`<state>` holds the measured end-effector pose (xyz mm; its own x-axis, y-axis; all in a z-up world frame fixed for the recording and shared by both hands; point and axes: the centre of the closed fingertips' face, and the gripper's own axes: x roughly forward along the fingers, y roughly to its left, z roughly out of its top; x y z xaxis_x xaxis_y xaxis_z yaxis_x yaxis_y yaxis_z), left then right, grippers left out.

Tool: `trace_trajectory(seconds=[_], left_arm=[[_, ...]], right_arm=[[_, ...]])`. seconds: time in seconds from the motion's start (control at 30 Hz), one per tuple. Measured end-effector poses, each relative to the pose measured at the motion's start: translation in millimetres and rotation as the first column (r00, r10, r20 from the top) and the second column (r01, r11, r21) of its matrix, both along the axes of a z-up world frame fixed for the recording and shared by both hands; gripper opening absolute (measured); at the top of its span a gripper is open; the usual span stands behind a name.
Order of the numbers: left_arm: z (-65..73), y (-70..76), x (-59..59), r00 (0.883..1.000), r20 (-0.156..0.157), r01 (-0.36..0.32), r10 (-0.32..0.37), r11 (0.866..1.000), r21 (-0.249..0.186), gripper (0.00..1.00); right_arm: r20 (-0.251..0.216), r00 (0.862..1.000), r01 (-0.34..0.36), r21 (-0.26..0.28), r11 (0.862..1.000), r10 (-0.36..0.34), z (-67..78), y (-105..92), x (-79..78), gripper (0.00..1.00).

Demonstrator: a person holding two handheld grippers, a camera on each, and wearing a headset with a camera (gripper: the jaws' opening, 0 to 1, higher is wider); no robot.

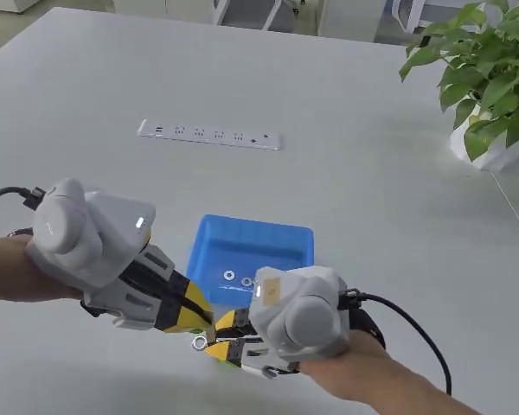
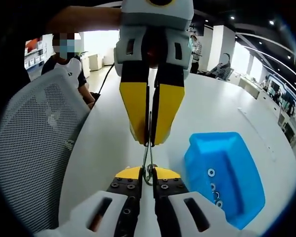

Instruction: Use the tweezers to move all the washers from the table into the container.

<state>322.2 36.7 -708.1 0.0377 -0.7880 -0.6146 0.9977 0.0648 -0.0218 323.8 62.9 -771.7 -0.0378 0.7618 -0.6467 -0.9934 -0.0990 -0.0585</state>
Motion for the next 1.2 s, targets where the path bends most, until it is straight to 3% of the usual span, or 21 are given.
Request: trace_trajectory(seconds=[0.53, 1.2], left_arm=[[1.1, 2.6, 2.9, 0.999, -0.009, -0.037, 0.037, 0.999, 0.005, 0.07], [12.9, 13.5, 5.1, 0.984, -0.036, -0.177, 0.175, 0.982, -0.067, 0.27]], right_arm=[[-0.046, 0.998, 0.054, 0.010, 0.998, -0.054, 0.1, -0.8, 2.0, 0.07], [-0.051, 0.997, 0.063, 0.021, 0.998, -0.062, 4.9, -0.8, 2.8, 0.07]])
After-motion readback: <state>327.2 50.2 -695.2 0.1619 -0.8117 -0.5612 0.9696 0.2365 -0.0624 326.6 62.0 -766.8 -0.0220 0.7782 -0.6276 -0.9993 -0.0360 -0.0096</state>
